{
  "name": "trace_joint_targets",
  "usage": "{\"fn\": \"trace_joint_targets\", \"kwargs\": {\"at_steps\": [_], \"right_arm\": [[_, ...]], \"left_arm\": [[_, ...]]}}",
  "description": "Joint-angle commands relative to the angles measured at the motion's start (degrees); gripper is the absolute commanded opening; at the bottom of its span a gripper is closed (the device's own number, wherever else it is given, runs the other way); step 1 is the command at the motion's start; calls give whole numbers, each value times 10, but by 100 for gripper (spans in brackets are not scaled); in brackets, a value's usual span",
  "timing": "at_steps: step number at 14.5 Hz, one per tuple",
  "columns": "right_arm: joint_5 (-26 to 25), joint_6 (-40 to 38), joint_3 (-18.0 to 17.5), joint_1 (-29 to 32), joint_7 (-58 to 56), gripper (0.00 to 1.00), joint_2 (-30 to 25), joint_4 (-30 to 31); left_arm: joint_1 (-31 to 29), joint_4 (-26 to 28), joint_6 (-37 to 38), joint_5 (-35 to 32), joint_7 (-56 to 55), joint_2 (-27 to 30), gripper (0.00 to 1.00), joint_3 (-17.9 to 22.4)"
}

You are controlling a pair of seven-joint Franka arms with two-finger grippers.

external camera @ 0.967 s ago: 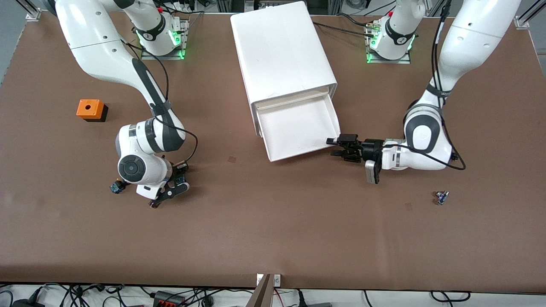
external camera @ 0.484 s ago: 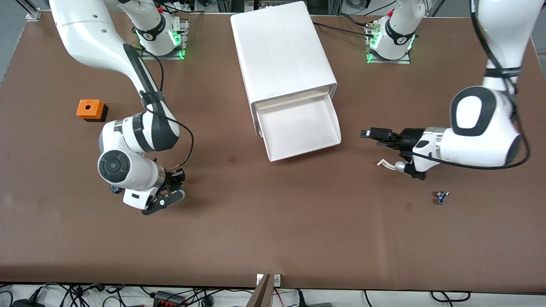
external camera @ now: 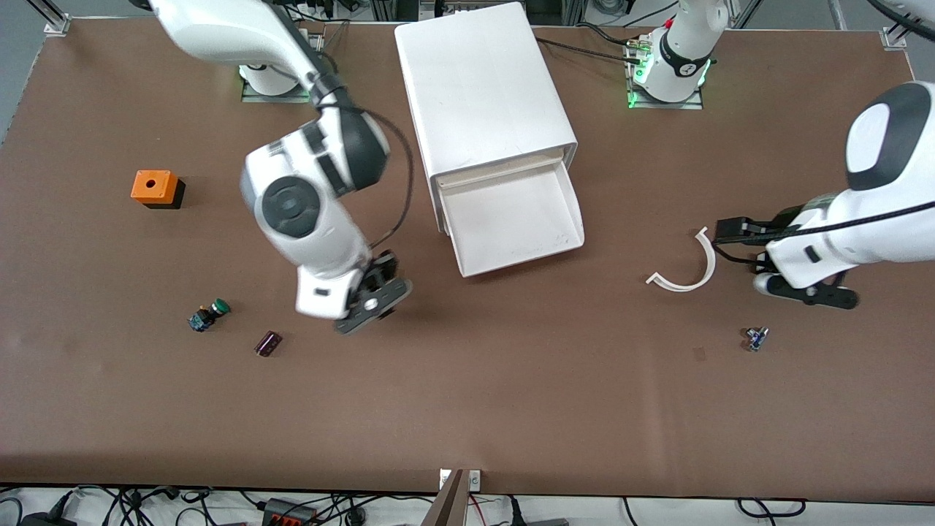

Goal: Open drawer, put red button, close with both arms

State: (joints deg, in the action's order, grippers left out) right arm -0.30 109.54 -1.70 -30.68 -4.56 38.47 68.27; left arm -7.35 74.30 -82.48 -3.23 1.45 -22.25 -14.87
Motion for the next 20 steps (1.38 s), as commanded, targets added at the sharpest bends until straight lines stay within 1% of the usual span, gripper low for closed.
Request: {"fn": "trace_joint_targets", "kwargs": {"at_steps": [1, 3, 9, 10, 11, 13, 14, 17, 20], "right_arm": [[-2, -15, 6, -50, 57, 0, 7, -30], [-1, -7, 4, -88, 102, 0, 13, -65], [-1, 22, 3, -149, 198, 0, 28, -69], [1, 21, 3, -155, 220, 0, 34, -69], [15, 20, 3, -157, 239, 0, 38, -68], [77, 21, 4, -157, 273, 0, 50, -68], [87, 20, 4, -157, 278, 0, 54, -68], [92, 11, 4, -157, 279, 0, 57, -67], [90, 15, 4, -158, 279, 0, 76, -67]], "left_arm": [[2, -58, 21, -28, -13, -13, 100, -1], [4, -61, 41, -33, -15, -10, 100, 2], [6, -61, 47, -34, -16, -7, 100, 0], [7, -61, 47, -35, -16, -7, 100, -1], [7, -61, 47, -35, -16, -7, 100, -1], [7, -61, 47, -35, -16, -7, 100, -1], [7, -61, 47, -35, -16, -7, 100, -1], [8, -61, 47, -34, -28, -7, 100, -2], [7, -61, 48, -35, -28, -6, 100, -2]]}}
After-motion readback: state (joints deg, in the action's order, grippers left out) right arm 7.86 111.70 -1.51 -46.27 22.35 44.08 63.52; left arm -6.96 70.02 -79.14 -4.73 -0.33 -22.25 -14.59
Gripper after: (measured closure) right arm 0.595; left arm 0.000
